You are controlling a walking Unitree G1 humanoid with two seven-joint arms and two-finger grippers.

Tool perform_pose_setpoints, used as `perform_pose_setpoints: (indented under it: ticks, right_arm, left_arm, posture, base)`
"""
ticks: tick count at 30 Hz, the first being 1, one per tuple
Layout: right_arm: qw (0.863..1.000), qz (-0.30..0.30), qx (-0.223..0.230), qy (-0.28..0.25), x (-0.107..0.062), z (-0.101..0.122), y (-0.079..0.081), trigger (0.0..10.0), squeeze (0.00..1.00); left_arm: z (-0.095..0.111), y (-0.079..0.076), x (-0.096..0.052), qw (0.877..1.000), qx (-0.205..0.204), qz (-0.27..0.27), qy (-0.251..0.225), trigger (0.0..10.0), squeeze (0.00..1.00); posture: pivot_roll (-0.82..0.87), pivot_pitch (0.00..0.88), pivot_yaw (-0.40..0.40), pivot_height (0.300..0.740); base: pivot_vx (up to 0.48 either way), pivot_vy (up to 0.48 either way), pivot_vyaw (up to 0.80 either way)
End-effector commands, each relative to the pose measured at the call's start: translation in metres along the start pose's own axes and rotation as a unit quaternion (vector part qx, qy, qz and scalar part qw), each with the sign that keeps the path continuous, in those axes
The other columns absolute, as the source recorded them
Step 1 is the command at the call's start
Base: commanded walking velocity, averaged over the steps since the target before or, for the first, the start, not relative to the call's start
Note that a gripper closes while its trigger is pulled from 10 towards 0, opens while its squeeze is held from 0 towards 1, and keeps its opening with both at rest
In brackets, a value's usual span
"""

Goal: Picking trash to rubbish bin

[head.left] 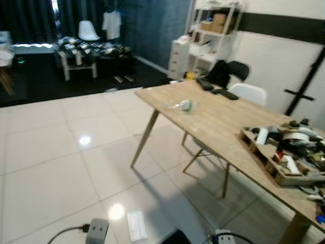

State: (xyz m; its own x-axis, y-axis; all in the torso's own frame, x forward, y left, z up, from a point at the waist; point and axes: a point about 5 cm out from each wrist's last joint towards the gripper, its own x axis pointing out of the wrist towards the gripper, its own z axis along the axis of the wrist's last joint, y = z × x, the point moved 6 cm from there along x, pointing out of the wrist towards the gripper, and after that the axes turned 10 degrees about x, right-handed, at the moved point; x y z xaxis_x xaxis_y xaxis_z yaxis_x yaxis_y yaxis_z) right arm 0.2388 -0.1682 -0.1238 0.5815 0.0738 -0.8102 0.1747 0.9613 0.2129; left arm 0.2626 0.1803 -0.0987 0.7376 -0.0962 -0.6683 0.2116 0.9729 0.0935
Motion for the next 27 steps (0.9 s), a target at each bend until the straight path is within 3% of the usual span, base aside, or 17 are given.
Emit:
perform_pose_setpoints:
  ticks: [1,27]
  right_arm:
    - [1.0,-0.015,0.006,0.001,-0.0018,0.0009,-0.0122,10.0,0.0]
    - [1.0,-0.018,0.007,0.003,-0.0022,-0.0008,-0.0137,10.0,0.0]
  left_arm:
    - [0.0032,-0.0062,0.0017,1.0,0.006,-0.009,-0.002,10.0,0.0]
    - [0.0038,-0.009,0.0024,1.0,0.009,-0.017,0.0,10.0,0.0]
  posture:
    - [0.07,0.0,-0.046,0.74]
    - [0.07,0.0,-0.042,0.74]
  base:
    - [0.319,0.0,-0.8]
    - [0.312,0.0,-0.8]
